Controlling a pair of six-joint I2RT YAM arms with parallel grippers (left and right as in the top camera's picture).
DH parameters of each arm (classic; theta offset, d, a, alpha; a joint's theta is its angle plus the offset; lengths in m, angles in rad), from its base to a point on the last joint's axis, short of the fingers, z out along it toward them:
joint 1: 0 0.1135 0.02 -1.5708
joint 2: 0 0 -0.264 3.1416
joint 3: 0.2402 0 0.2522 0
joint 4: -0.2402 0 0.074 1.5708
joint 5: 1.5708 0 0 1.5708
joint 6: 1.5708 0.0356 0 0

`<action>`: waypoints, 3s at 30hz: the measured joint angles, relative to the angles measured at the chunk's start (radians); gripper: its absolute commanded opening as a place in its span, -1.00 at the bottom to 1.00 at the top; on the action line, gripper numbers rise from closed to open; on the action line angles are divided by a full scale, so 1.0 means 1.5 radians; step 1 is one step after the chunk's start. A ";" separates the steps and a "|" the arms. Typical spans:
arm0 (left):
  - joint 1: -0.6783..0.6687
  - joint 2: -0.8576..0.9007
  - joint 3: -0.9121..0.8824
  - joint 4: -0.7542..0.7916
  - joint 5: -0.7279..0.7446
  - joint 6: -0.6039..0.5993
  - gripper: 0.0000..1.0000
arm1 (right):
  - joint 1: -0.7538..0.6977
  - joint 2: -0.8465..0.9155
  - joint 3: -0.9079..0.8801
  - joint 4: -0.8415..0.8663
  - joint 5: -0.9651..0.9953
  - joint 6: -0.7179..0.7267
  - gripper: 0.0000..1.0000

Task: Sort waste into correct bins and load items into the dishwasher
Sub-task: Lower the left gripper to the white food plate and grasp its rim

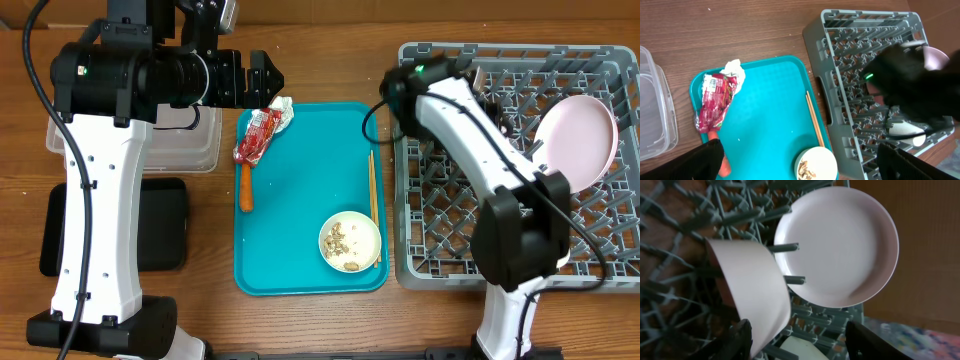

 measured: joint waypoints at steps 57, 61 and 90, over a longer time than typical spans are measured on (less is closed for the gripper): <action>-0.272 0.011 -0.668 0.353 -0.133 -0.092 -0.22 | -0.097 -0.344 0.260 0.012 -0.497 -0.037 1.00; -0.272 0.011 -0.664 0.313 -0.122 -0.091 -0.31 | -0.097 -0.344 0.260 -0.001 -0.497 -0.037 1.00; -0.312 0.107 -0.600 0.339 -0.161 -0.071 -0.62 | -0.097 -0.344 0.260 -0.002 -0.498 -0.037 1.00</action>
